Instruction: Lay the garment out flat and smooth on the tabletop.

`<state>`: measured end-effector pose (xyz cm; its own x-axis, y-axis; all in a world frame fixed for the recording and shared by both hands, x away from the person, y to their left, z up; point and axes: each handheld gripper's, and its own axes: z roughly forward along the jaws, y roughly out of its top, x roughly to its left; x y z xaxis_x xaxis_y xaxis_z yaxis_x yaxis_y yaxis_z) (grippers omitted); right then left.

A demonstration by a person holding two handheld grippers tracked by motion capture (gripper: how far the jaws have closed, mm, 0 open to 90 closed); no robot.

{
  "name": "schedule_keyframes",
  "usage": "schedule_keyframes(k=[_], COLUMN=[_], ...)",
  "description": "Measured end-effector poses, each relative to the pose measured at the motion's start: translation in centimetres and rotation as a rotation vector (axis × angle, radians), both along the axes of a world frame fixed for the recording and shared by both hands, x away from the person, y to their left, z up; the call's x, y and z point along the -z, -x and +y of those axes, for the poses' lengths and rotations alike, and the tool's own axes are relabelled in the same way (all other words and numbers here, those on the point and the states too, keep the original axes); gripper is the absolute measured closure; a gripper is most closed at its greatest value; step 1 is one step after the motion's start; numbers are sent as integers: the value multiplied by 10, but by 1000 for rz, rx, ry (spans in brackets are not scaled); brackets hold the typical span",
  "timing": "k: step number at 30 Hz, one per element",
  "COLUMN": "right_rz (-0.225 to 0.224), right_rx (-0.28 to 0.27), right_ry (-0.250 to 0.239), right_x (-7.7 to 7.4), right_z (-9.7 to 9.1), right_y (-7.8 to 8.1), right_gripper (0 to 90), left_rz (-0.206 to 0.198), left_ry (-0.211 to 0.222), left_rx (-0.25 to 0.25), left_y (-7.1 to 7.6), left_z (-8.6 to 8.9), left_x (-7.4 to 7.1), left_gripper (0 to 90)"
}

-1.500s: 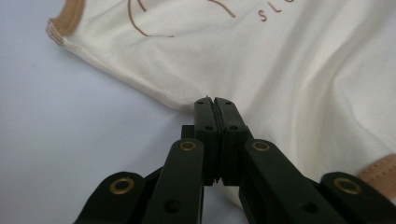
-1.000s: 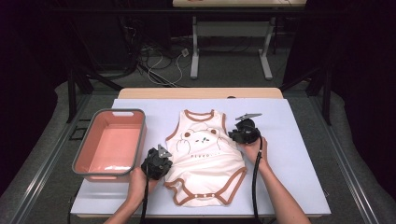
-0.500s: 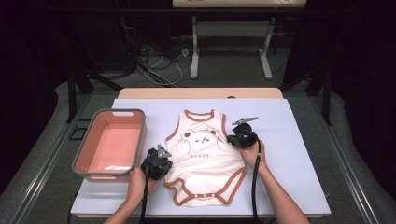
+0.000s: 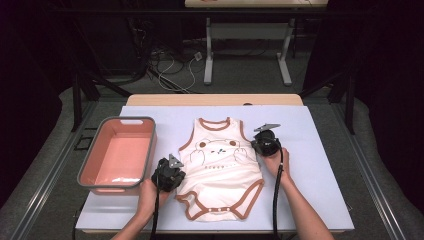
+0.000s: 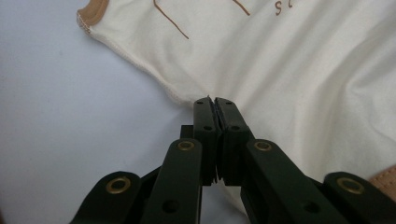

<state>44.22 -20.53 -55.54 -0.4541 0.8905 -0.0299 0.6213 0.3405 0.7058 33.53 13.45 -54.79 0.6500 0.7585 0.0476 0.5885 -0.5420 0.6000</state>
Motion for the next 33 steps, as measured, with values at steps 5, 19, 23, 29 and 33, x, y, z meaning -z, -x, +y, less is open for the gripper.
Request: schedule_keyframes(k=[5,19,23,29,33], right_rz=[-12,-11,-17,-13,-20], right_rx=[16,64,72,75,58], right_ry=[16,39,48,13,-14], right_x=[1,-1,0,-4,-13], right_z=[0,-14,-14,-15,-18], right_y=[-5,-2,-3,0,8], right_gripper=[887,886,879,739,598], left_rz=[-8,-2,-8,-25,-46], left_ry=[6,39,38,35,30], left_rx=[-8,20,17,4,8], left_y=[-3,-5,-8,-9,-5], left_z=[-2,-11,-13,-13,-14], left_x=[1,2,2,2,-2], left_gripper=[879,876,874,816,732])
